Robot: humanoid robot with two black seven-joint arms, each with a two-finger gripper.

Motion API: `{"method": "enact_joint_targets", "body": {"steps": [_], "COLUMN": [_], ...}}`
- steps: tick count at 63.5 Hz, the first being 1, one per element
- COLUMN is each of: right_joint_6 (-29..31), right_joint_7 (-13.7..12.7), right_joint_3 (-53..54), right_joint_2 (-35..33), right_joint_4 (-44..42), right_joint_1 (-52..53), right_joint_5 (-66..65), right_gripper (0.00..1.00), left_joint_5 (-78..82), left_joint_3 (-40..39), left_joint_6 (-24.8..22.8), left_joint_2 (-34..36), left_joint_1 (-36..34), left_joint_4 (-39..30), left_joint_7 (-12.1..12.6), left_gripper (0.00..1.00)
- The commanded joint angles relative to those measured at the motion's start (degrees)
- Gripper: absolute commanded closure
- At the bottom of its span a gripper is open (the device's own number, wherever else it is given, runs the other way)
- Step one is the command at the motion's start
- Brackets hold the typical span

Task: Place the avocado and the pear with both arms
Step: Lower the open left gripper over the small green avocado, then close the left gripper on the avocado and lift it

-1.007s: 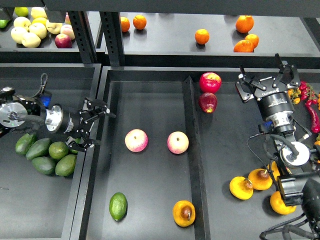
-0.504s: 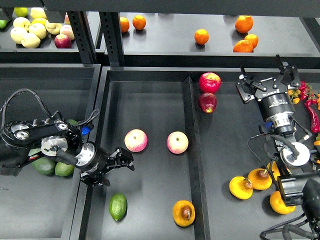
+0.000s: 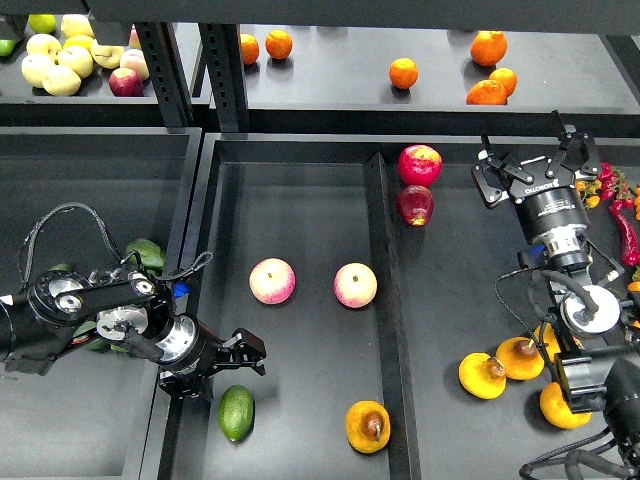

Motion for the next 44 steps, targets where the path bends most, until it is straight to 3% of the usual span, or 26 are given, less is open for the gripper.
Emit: {"method": "enact_joint_targets", "body": {"steps": [1, 44], "right_joint_6": [0.0, 0.0], "right_joint_7": [0.0, 0.0], "right_joint_3": [0.0, 0.0], "right_joint_2": [0.0, 0.0], "right_joint_4": [0.0, 0.1], "right_joint_1": [-0.1, -0.2], "right_joint_5": [0.0, 0.0], "right_gripper": [0.00, 0.00], "left_joint_5": [1.7, 3.5], "left_joint_3": [0.0, 0.0], "left_joint_6": [0.0, 0.0], "left_joint_2": [-0.8, -2.9], "left_joint_1": [0.2, 3.7], "left_joint_4": [1.3, 4.5], "left_joint_7": [0.0, 0.0], "left_gripper": [0.00, 0.00]}}
